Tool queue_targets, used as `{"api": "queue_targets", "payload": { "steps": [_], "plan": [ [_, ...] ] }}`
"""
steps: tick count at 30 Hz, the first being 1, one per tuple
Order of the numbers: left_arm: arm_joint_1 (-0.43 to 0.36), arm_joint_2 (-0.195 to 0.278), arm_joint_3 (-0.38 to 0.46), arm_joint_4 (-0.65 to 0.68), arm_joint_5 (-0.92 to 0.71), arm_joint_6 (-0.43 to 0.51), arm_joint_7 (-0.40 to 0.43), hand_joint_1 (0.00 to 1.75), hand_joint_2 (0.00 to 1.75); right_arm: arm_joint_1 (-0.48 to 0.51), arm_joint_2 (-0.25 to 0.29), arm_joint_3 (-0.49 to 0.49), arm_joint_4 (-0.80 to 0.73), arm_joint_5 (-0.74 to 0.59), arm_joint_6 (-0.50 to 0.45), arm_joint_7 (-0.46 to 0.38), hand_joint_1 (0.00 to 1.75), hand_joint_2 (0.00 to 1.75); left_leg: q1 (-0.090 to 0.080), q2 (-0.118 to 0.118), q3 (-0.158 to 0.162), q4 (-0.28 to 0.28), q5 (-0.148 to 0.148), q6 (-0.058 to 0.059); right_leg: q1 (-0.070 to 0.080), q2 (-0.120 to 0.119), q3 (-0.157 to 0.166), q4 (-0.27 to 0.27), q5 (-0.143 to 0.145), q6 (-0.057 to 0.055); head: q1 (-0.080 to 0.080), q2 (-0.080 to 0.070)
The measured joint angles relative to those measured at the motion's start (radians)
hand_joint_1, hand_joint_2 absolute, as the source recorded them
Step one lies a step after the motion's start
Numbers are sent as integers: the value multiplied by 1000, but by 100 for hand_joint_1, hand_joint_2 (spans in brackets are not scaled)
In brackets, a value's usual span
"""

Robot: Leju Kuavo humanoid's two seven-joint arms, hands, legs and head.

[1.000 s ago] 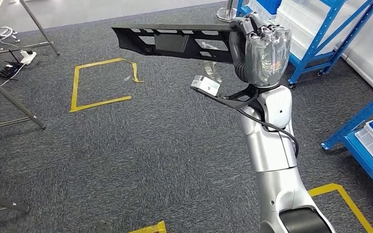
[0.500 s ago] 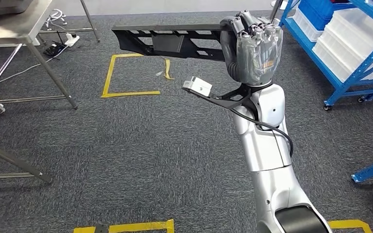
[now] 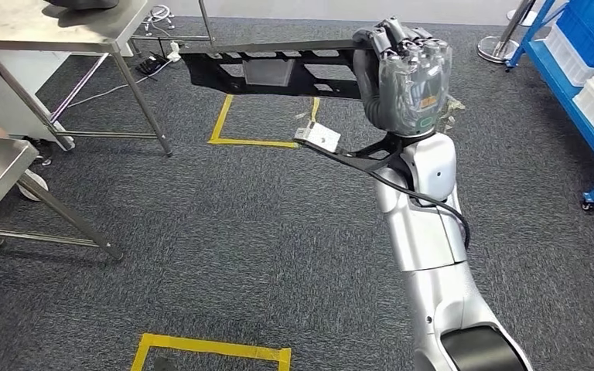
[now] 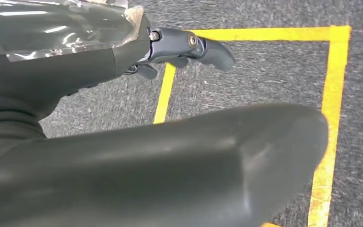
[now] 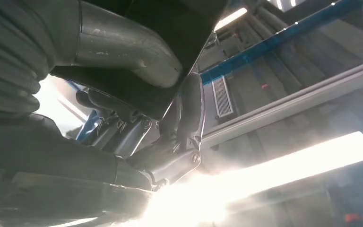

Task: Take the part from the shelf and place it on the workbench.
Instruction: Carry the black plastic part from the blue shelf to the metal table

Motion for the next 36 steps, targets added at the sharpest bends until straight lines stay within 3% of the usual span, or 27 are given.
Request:
{"api": "queue_targets", "payload": {
  "steps": [2, 4, 5, 6, 8, 10, 12, 14, 16, 17, 19, 20, 21, 23, 25, 27, 28, 30, 32, 34, 35, 36],
  "plan": [
    [0, -1, 0, 0, -1, 0, 0, 0, 0, 1, 1, 0, 0, 0, 0, 0, 175, 175, 1, 46, -64, 135, -61, -6, 6, -24, 0, 0, -2, -11, -5, 0],
    [1, -1, 0, 0, -1, 0, 0, 0, 0, 4, 1, -1, 0, 0, 0, 0, 175, 175, 4, 55, -103, 213, -80, -9, 10, -50, 1, 0, -4, -14, -5, 0],
    [1, -1, 0, 0, -1, 0, 0, 0, 0, 6, 1, -1, 0, 0, 0, 0, 175, 175, 5, 58, -92, 194, -64, -9, 11, -62, 1, 0, -5, -14, -5, 0],
    [1, -1, 0, 0, -1, 0, 0, 0, 0, 7, 1, -1, 0, 0, 0, 0, 175, 175, 6, 67, -61, 136, -34, -7, 12, -73, 3, 0, -7, -14, -5, 0],
    [0, 0, -1, 0, -1, 0, 0, 0, 0, 6, 2, -1, 0, -3, 0, -3, 175, 175, 0, 111, 17, -4, 11, -1, 19, -93, 6, 1, -11, -11, -4, 0],
    [-1, -1, -1, 0, 0, 1, 0, 0, 0, 5, 2, -1, 0, -8, 0, -7, 175, 175, -9, 134, 53, -65, 20, 8, 25, -110, 10, 0, -15, -3, -1, 0],
    [-1, -1, 0, 0, 1, 3, 0, 0, 0, 6, 6, 0, 0, -10, 0, -10, 175, 175, -13, 110, 55, -68, 23, 19, 26, -128, 13, -2, -18, 6, 1, 0],
    [0, -1, 0, 0, 4, 4, -1, 0, 0, 7, 11, 2, -1, -6, 0, -12, 175, 175, -8, 87, 62, -78, 31, 32, 23, -100, 6, 21, -34, 13, 1, 0],
    [-1, -3, -1, 0, 5, 5, -4, 0, 0, 9, 13, 4, -2, -1, 0, -10, 175, 175, -2, 64, 66, -85, 36, 41, 19, -40, -41, 121, -77, 10, 5, 0],
    [-2, -4, -1, 0, 4, 4, -5, 0, 0, 11, 12, 5, -3, 0, 0, -7, 175, 175, 0, 50, 66, -85, 37, 44, 18, -22, -75, 191, -103, 7, 6, 0],
    [-1, -6, -2, 0, -1, 1, -6, 0, 0, 20, 8, 5, -3, 1, 0, -1, 175, 175, 0, 18, 66, -84, 37, 44, 16, -12, -127, 283, -124, 12, 9, 0],
    [0, -6, -4, 0, -5, -1, -5, 0, 0, 24, 6, 5, -4, 1, 0, 0, 175, 175, 0, 2, 66, -84, 37, 44, 15, -11, -127, 272, -111, 20, 9, 0],
    [1, -7, -7, 0, -8, -3, -4, 0, 0, 28, 4, 5, -6, -1, 0, 0, 175, 175, 1, -14, 66, -82, 37, 43, 13, -6, -108, 223, -85, 30, 9, 0],
    [0, -8, -13, 0, -15, -7, 1, 0, 0, 32, 0, 6, -12, -5, 0, -4, 175, 175, 2, -42, 63, -77, 35, 37, 5, 27, -43, 79, -26, 45, 9, 0],
    [-1, -9, -16, 0, -19, -11, 5, 0, 0, 35, -2, 9, -18, -8, 0, -9, 175, 175, 2, -62, 56, -73, 35, 25, 2, 54, -9, 7, 0, 41, 8, 0],
    [0, -9, -17, 0, -20, -14, 7, 0, 0, 38, -1, 16, -19, -7, 0, -11, 175, 175, 3, -78, 49, -76, 39, 14, 4, 43, -8, 3, 2, 25, 7, 0],
    [0, -9, -18, 0, -20, -15, 8, 0, 0, 38, 1, 20, -19, -4, 0, -11, 175, 175, 3, -74, 46, -75, 38, 10, 2, 35, -7, 2, 4, 19, 7, 0],
    [-2, -9, -19, 0, -20, -16, 8, 0, 0, 37, 6, 30, -20, -2, 0, -12, 175, 175, 1, -26, 21, -31, 9, 1, -2, 16, -5, -2, 5, 4, 1, 0],
    [-4, -9, -19, 0, -18, -17, 8, 0, 0, 36, 9, 38, -19, -9, 0, -12, 175, 175, 1, 36, -37, 90, -48, -6, 1, -6, -3, -2, 2, -9, -5, 0],
    [-5, -10, -19, 0, -14, -17, 8, 0, 0, 34, 9, 45, -18, -16, 0, -14, 175, 175, 5, 52, -93, 199, -82, -11, 5, -31, -2, -2, -1, -15, -5, 0],
    [-5, -10, -19, 0, -11, -17, 9, 0, 0, 34, 10, 49, -17, -18, 0, -16, 175, 175, 7, 55, -98, 206, -75, -12, 7, -44, -1, -2, -2, -16, -5, 0],
    [-5, -9, -19, 0, -10, -17, 9, 0, 0, 33, 11, 53, -16, -19, 0, -17, 175, 175, 8, 59, -83, 173, -51, -12, 7, -56, 1, -2, -4, -17, -5, 0]
  ]
}}
